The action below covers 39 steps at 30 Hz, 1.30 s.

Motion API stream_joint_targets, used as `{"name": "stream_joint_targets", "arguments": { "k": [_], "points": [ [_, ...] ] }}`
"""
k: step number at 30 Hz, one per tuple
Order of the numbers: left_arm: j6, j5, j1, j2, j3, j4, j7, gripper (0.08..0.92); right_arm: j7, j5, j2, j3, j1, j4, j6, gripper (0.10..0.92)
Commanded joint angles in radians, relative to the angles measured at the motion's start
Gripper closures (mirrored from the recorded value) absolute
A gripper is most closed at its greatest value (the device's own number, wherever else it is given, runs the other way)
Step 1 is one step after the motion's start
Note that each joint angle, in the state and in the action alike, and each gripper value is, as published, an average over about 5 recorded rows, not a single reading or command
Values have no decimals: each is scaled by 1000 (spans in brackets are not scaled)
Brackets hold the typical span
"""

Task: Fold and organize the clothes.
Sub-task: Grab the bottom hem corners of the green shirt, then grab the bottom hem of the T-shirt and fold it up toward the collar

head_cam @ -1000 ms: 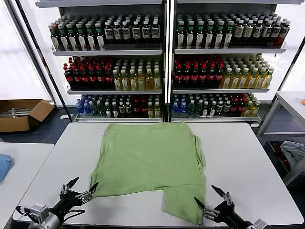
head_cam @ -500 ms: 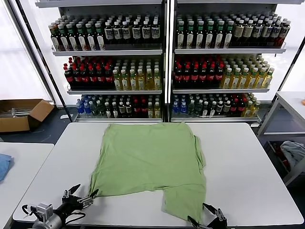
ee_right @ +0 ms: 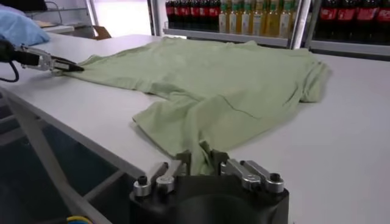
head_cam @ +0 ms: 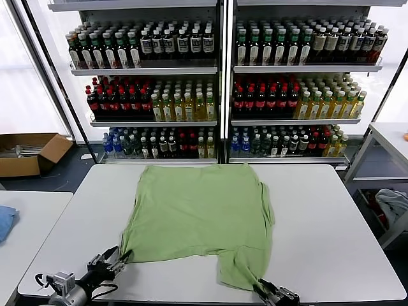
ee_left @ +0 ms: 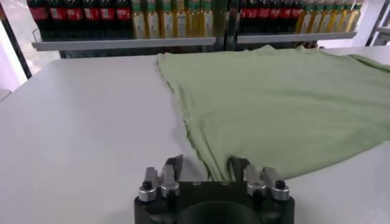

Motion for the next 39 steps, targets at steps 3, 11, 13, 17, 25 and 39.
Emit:
{"name": "stream_joint_targets", "arguments": {
  "k": [3, 11, 13, 17, 25, 39],
  "points": [
    [5, 0, 4, 4, 12, 7, 2, 614, 7, 2, 0, -5, -3, -1, 10, 918],
    [0, 5, 26, -10, 23, -42, -6, 843, 6, 54, 7, 6, -10, 25, 54, 918],
    [-3, 5, 29, -13, 19, -62, -13, 879, 3, 72, 14, 20, -23, 46, 65, 918],
    [-12, 4, 42, -15, -1, -122, -28, 899, -4, 101, 38, 61, -78, 106, 74, 918],
    [-14, 4, 90, -6, -51, -229, -31, 899, -7, 113, 45, 90, -136, 142, 87, 918],
    [-7, -25, 37, 57, -58, -233, -31, 903, 27, 305, 21, 86, 41, 137, 41, 918]
  ]
}}
